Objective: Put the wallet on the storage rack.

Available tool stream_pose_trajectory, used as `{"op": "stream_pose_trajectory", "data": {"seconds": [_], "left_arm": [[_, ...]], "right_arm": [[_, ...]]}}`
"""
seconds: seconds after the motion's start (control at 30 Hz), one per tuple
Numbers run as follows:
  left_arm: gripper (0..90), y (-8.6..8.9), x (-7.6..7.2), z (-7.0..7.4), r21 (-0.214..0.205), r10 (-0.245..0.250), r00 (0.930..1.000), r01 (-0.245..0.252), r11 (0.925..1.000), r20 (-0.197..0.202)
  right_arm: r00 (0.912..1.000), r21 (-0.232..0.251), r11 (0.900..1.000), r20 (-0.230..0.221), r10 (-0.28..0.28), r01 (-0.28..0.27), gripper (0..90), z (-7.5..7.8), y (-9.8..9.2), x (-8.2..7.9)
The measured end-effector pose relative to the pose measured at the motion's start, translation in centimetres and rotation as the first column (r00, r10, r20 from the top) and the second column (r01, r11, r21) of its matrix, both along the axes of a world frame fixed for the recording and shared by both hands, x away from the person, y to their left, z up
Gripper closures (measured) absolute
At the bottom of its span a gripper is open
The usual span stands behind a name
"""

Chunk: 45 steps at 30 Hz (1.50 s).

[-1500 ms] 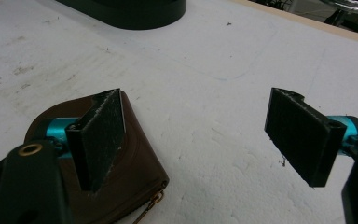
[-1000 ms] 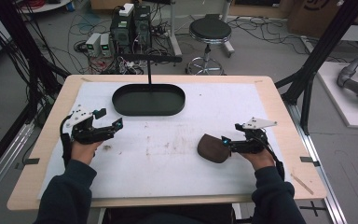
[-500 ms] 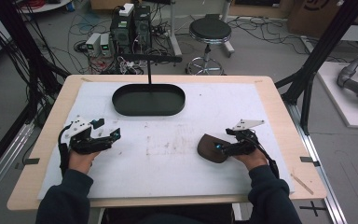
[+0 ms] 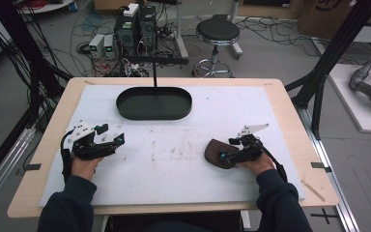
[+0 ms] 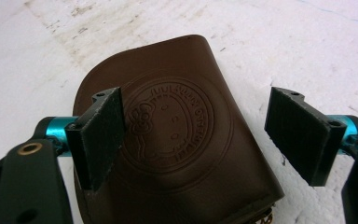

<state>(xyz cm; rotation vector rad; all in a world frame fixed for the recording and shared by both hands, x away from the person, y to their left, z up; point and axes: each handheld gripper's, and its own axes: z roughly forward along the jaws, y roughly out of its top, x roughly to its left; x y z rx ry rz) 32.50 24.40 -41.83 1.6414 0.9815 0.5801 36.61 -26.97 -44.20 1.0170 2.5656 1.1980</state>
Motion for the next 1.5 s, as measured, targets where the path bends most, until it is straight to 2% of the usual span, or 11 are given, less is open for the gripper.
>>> {"op": "stream_pose_trajectory", "data": {"seconds": [0.13, 0.27, 0.37, 0.47, 0.63, 0.87, 0.97, 1.1, 1.17, 1.3, 1.5], "left_arm": [[21.3, 0.1, 0.1, -0.2, -0.002, 0.003, 1.0, -0.003, 1.0, -0.008], [21.6, 0.2, 0.1, -0.2, 0.005, 0.003, 1.0, -0.003, 1.0, -0.005], [22.1, 0.2, 0.2, -0.2, 0.003, 0.008, 0.9999, -0.008, 1.0, -0.008], [22.6, 0.3, 0.2, -0.2, 0.002, 0.014, 0.9999, -0.014, 0.9999, -0.009], [23.3, 0.3, 0.2, -0.2, 0.0, 0.015, 0.9999, -0.015, 0.9999, -0.007], [24.1, 0.4, 0.2, -0.2, -0.001, 0.017, 0.9998, -0.017, 0.9999, -0.006], [24.2, 0.5, 0.3, -0.1, -0.006, 0.021, 0.9998, -0.021, 0.9998, -0.006], [24.2, 0.5, 0.3, -0.2, -0.005, 0.022, 0.9997, -0.022, 0.9998, -0.01], [24.3, 0.5, 0.3, -0.2, -0.003, 0.021, 0.9997, -0.021, 0.9998, -0.01], [24.4, 0.5, 0.3, -0.2, -0.003, 0.022, 0.9997, -0.022, 0.9998, -0.007], [24.4, 0.5, 0.3, -0.1, -0.002, 0.022, 0.9997, -0.022, 0.9998, -0.007]], "right_arm": [[0.998, 0.032, 0.9995, -0.063, 0.005, -0.003, 25.1, -0.2, -0.1, 0.1], [0.9967, 0.045, 0.9988, -0.078, 0.022, -0.018, 29.4, -0.1, -0.3, 0.3], [0.9979, 0.036, 0.999, -0.058, 0.026, -0.024, 35.5, 0.2, -0.3, 0.1], [0.9989, 0.051, 0.9985, -0.042, 0.023, -0.021, 49.5, 0.8, -1.0, -0.2], [0.9995, 0.061, 0.998, -0.025, 0.017, -0.016, 59.9, 1.4, -1.3, -0.4], [0.9976, 0.07, 0.9972, 0.066, 0.022, -0.027, 69.0, 2.6, -1.4, -1.2], [0.984, 0.027, 0.9987, 0.172, -0.047, 0.043, 70.8, 3.5, -1.6, -1.7], [0.9295, -0.076, 0.9791, 0.336, -0.153, 0.188, 71.9, 4.4, -1.7, -2.3], [0.9152, -0.113, 0.9718, 0.373, -0.152, 0.207, 71.4, 4.3, -1.3, -2.4], [0.9153, -0.101, 0.9787, 0.382, -0.128, 0.179, 70.8, 4.4, -1.1, -2.7], [0.9289, -0.031, 0.9971, 0.366, -0.053, 0.07, 69.2, 4.6, -1.0, -3.3]]}}
